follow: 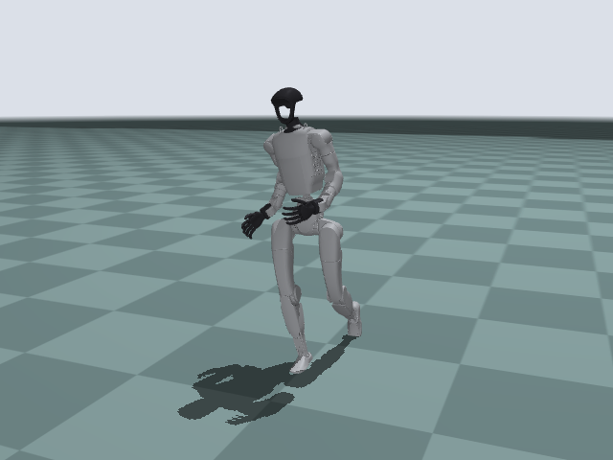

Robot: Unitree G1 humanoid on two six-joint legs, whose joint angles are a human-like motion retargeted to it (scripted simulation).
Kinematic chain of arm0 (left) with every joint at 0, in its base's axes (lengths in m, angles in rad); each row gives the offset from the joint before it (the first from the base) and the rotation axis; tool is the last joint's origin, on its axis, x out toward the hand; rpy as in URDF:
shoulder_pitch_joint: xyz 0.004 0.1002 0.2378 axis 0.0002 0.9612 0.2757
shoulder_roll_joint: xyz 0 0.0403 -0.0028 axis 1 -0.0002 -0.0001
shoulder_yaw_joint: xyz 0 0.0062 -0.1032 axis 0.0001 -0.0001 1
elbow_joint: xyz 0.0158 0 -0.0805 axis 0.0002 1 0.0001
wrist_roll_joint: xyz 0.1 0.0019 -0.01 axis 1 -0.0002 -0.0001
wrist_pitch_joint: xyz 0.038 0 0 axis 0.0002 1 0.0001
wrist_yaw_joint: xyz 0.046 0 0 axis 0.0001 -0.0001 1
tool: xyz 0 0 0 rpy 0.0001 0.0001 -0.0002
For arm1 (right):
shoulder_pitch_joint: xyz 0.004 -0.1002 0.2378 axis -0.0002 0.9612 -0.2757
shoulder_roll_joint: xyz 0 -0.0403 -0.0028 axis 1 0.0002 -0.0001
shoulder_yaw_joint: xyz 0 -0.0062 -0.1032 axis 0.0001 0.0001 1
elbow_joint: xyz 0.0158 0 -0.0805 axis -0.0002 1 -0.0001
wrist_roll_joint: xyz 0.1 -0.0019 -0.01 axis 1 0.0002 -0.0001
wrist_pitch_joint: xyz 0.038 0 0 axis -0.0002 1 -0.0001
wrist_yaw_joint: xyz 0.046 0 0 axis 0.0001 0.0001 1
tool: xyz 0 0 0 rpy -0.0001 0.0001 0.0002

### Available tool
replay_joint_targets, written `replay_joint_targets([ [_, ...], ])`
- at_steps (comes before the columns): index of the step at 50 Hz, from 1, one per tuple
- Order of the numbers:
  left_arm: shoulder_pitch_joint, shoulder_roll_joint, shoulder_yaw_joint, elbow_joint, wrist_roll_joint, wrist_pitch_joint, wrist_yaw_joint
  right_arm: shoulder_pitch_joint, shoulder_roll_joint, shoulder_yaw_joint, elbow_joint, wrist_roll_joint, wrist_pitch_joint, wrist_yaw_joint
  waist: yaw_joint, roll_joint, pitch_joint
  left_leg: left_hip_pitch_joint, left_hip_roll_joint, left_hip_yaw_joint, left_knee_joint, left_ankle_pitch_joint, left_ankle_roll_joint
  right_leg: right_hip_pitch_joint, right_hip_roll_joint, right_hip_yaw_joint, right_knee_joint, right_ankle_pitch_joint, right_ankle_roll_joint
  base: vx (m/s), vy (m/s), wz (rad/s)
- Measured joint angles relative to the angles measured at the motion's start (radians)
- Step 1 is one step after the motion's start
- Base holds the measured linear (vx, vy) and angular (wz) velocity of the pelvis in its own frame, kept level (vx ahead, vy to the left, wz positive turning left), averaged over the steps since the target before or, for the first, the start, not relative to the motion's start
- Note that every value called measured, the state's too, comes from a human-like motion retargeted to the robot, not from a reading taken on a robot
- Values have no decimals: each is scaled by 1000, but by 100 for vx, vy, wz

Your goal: Walk run

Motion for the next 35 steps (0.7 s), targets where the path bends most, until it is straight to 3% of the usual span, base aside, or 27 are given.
replay_joint_targets([
  [2, 60, -44, -1, 28, 38, -7, -13, -118, 10, 22, -31, -21, -3, -20, 54, -51, 0, -93, -131, -65, 116, -24, -17, 87, -94, -25, -29, 12, 16, 124, -37, -133],
  [3, 92, -66, -2, 37, 49, -13, -33, -171, 8, 40, -54, -33, -1, -29, 52, -84, -7, -136, -157, -57, 133, -96, 3, 119, -122, -4, -43, 7, 20, 112, -29, -60],
  [7, 243, -107, 24, -1, 14, -64, -93, -312, -42, 105, -205, -91, 4, -51, 116, -114, -1, -325, -86, 52, 82, -376, 127, 282, -90, 48, -157, 48, 9, 138, -32, -84],
  [10, 321, -95, 47, -60, -22, -110, -75, -356, -82, 149, -343, -105, 6, -68, 207, -139, 21, -419, -62, 105, -179, -432, 113, 405, -82, 42, -250, 199, 18, 114, -28, -128],
  [13, 356, -69, 57, -119, -53, -118, -70, -344, -110, 174, -445, -107, 4, -93, 271, -132, 36, -412, -103, 96, -529, -475, 117, 542, -23, 71, -306, 379, 11, 152, -25, -80],
  [15, 355, -51, 54, -156, -70, -100, -74, -312, -121, 177, -480, -112, 13, -97, 288, -145, 39, -392, -147, 32, -678, -509, 64, 634, -51, -33, -323, 502, 34, 139, -25, -22],
  [17, 336, -43, 52, -188, -76, -89, -70, -270, -120, 179, -466, -119, 27, -83, 293, -157, 28, -370, -162, 41, -689, -414, 179, 676, -46, -34, -256, 628, 96, 145, -32, -8],
  [18, 322, -42, 52, -203, -76, -86, -65, -247, -116, 182, -447, -124, 36, -70, 297, -171, 23, -353, -173, 57, -659, -446, 237, 666, -57, -27, -157, 674, 145, 163, -32, 24],
  [19, 305, -41, 46, -212, -71, -92, -55, -219, -106, 177, -413, -136, 42, -49, 272, -196, 26, -332, -204, 42, -589, -513, 256, 629, -67, -28, 15, 689, 194, 172, -29, 89],
  [20, 286, -42, 35, -216, -64, -101, -44, -189, -95, 168, -370, -150, 47, -23, 234, -227, 31, -309, -244, 13, -498, -598, 257, 577, -75, -34, 224, 689, 244, 171, -30, 125],
  [22, 175, -65, 56, -195, -66, -139, -3, -154, -85, 170, -258, -139, 56, 28, 175, -243, 44, -304, -285, -66, -387, -681, 249, 482, -123, -87, 470, 689, 266, 135, -36, 21],
  [24, 54, -85, 61, -186, -96, -171, 8, -97, -71, 189, -184, -70, 42, 78, 208, -158, 37, -244, -120, -9, -401, -722, 236, 401, -57, -100, 449, 655, 208, 112, -40, -86],
  [25, 1, -94, 38, -187, -113, -186, 12, -59, -75, 193, -165, -14, 22, 115, 211, -120, 32, -208, -81, -28, -418, -736, 232, 351, -30, -125, 444, 605, 170, 134, -42, -2],
  [27, -71, -98, 7, -215, -131, -204, 23, 36, -115, 170, -167, 102, -19, 195, 180, -106, 21, -146, -84, -54, -457, -734, 223, 236, -54, -138, 447, 450, 169, 130, -41, 58],
  [30, -119, -58, -27, -285, -107, -228, 65, 150, -175, 108, -185, 170, -38, 236, 69, -66, 0, -67, -92, -125, -541, -629, 199, 80, -121, -162, 318, 276, 215, 123, -34, 137],
  [35, -62, 14, -47, -366, -52, -227, 120, 198, -220, 36, -210, 109, -25, 222, -77, -47, -17, 93, -97, -91, -635, -303, 147, -17, -204, -97, -129, 107, 199, 131, -49, 84],
])
